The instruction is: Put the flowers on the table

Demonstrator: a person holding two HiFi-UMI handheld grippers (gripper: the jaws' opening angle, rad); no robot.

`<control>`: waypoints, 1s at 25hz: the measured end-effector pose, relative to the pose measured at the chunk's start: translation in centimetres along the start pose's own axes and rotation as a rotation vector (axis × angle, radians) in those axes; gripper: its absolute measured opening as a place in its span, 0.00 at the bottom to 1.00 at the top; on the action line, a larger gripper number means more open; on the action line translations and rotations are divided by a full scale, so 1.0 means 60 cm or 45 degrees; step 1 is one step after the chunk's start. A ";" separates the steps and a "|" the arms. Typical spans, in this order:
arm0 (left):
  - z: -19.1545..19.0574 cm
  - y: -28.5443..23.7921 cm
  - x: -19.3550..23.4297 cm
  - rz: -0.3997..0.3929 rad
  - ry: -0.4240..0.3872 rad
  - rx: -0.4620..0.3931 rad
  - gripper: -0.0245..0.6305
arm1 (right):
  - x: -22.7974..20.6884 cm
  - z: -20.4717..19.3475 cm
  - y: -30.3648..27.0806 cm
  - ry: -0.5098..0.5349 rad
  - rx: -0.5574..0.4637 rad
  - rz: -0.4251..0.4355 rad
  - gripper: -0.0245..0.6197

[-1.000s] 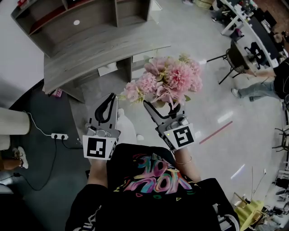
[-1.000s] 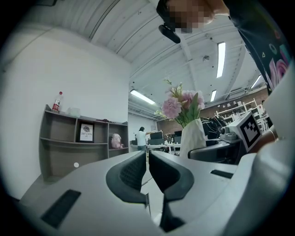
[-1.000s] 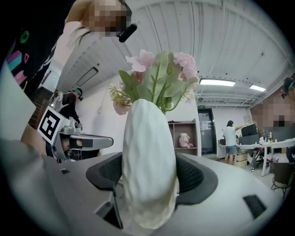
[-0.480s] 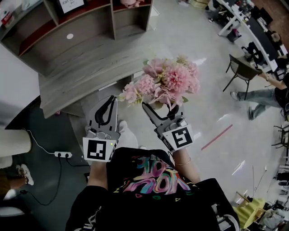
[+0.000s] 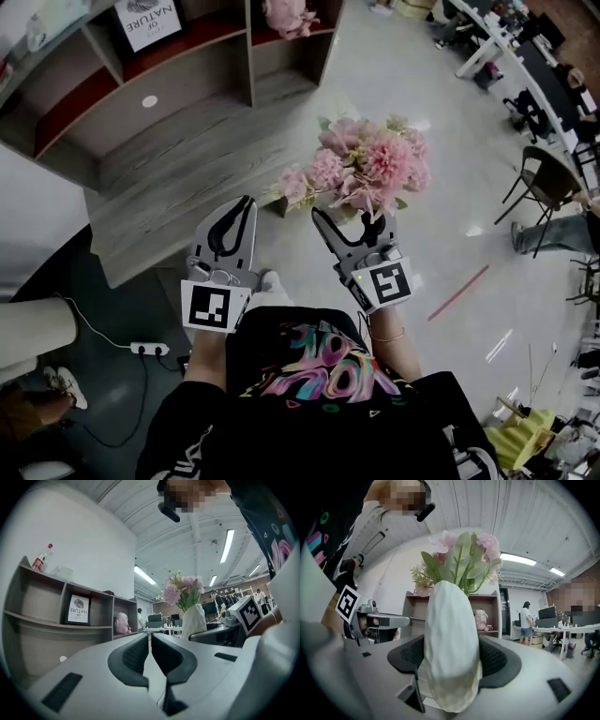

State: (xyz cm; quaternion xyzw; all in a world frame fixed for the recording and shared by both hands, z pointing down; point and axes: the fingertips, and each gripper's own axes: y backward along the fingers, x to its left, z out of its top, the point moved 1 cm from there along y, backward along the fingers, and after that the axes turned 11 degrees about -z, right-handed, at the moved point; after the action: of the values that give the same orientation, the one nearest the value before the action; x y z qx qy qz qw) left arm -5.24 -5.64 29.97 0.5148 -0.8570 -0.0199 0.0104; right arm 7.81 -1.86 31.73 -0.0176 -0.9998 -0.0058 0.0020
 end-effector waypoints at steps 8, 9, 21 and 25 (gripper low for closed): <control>0.000 0.011 0.011 -0.027 0.024 0.017 0.09 | 0.003 0.004 0.004 -0.005 0.022 -0.060 0.60; 0.005 0.017 0.014 -0.025 0.024 0.024 0.09 | 0.007 0.009 0.006 -0.010 0.027 -0.066 0.60; -0.005 0.087 -0.003 0.019 0.030 0.056 0.09 | 0.031 -0.019 0.055 -0.013 0.108 -0.080 0.60; -0.050 0.245 -0.107 0.084 0.038 0.035 0.09 | 0.119 -0.058 0.203 0.018 0.097 -0.021 0.60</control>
State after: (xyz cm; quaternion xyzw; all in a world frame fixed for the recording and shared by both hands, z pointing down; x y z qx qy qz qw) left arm -15.06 6.82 33.66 0.4865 -0.8735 -0.0002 0.0166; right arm 1.10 10.54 35.39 -0.0094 -0.9994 0.0321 0.0095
